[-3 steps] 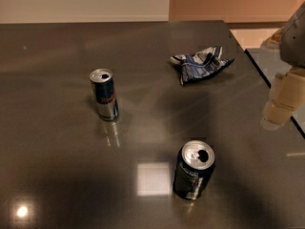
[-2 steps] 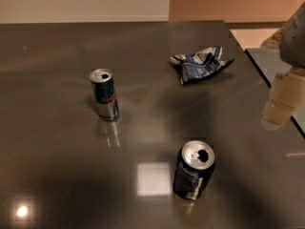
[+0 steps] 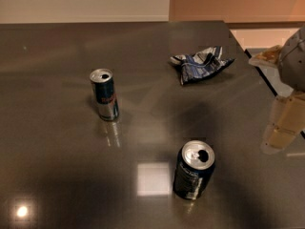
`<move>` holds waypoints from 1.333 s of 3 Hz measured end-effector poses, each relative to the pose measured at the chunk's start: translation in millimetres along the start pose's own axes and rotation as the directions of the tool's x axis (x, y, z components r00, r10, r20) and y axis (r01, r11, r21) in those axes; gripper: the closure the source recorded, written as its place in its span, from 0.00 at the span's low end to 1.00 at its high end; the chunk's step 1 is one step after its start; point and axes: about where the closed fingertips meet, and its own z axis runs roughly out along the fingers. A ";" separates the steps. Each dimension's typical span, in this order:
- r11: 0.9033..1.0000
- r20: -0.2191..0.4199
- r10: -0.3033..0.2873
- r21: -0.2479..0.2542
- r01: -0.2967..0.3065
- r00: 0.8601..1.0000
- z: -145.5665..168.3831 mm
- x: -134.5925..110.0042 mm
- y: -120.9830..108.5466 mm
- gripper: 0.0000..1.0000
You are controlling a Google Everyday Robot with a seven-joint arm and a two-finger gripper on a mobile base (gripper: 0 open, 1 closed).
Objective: Knock pepsi can over
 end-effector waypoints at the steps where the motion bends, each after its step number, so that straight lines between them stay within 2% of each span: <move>1: 0.997 0.079 -0.058 -0.043 0.062 0.995 13.2 -9.5 24.7 0.00; 2: 0.991 0.163 -0.088 -0.090 0.103 0.983 26.8 -19.0 45.0 0.00; 3: 0.986 0.262 -0.088 -0.117 0.122 0.961 40.8 -34.0 60.0 0.00; 4: 0.983 0.343 -0.063 -0.142 0.118 0.937 52.0 -52.3 68.7 0.00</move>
Offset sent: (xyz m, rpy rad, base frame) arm -0.0556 0.0499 -0.0491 0.2392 0.0947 0.2413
